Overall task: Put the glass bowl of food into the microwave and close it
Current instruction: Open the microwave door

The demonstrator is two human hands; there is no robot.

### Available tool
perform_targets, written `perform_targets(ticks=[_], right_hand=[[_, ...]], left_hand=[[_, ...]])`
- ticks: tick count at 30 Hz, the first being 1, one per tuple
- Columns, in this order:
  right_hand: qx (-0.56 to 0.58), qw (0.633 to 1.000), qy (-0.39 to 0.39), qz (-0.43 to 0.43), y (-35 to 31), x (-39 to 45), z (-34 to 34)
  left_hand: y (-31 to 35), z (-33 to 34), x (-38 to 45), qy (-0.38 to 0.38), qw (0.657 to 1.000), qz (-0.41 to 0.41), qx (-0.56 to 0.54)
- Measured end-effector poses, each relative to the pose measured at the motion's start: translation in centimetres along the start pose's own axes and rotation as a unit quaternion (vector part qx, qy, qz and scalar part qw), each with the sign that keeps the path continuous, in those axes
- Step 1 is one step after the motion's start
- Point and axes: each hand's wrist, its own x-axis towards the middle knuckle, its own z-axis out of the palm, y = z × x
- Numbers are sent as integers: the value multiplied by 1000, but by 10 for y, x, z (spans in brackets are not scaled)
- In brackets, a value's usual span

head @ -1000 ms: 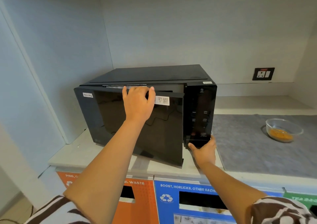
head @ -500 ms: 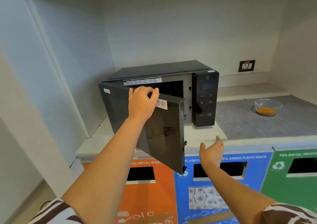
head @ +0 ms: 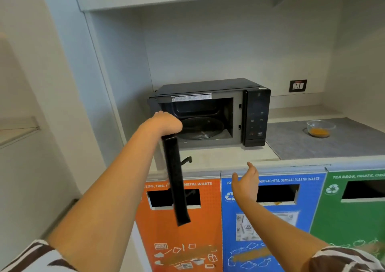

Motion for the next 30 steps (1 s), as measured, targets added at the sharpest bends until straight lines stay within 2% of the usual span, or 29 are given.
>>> perform_targets(ticks=[5, 12, 20, 30], right_hand=[[-17, 999, -27, -6, -5, -20, 3], [-6, 998, -47, -29, -31, -34, 16], [3, 995, -79, -61, -52, -39, 29], [-1, 995, -76, -64, -52, -28, 18]], left_hand=[[-44, -8, -16, -3, 991, -54, 121], [-89, -9, -31, 64, 966, -68, 242], [-95, 1, -35, 123, 951, -45, 280], [-86, 9, -23, 135, 945, -72, 289]])
